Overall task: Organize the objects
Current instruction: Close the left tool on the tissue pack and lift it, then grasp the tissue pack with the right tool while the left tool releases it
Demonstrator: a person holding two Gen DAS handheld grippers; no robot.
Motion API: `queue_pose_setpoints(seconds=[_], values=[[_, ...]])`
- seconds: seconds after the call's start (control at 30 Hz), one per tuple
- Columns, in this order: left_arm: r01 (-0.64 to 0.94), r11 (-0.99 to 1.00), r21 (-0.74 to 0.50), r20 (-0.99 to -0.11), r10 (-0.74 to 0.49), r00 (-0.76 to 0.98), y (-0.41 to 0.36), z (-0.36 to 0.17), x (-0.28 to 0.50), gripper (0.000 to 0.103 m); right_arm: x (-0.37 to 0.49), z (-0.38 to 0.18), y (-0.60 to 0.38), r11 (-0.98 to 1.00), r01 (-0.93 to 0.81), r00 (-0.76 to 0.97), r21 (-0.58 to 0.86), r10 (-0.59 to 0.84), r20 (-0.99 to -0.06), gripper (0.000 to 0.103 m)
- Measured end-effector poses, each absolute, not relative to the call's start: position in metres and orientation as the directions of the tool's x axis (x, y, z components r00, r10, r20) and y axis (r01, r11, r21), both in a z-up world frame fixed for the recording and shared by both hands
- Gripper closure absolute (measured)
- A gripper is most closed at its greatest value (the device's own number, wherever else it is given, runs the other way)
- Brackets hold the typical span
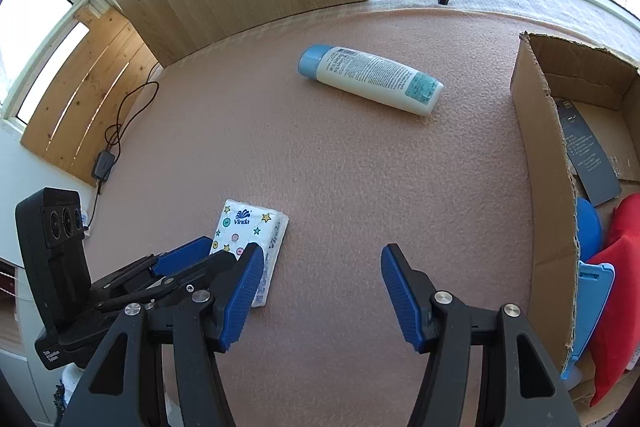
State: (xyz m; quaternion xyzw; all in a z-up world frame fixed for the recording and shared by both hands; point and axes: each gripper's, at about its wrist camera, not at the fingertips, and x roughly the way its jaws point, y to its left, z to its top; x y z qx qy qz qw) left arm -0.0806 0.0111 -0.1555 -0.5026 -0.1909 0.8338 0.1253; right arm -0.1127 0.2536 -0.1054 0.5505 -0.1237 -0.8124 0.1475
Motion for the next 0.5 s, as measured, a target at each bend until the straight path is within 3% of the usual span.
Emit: queue_pose_setpoints(seconds=[0.1, 0.23, 0.5], values=[[-0.058, -0.925, -0.377, -0.815, 0.361, -0.453, 0.01, -0.15, -0.078, 0.047, -0.112, -0.105, 0.254, -0.922, 0.093, -0.357, 0.375, -0.383, -0.852, 0.046], [-0.112, -0.931, -0.347, -0.826, 0.36, -0.433, 0.008, -0.145, -0.078, 0.033, -0.114, -0.112, 0.252, -0.908, 0.074, -0.33, 0.413, -0.413, -0.849, 0.046], [-0.184, -0.909, -0.375, -0.835, 0.417, -0.359, 0.02, -0.153, -0.083, 0.033, -0.124, -0.125, 0.23, -0.892, 0.09, -0.286, 0.443, -0.449, -0.847, 0.046]])
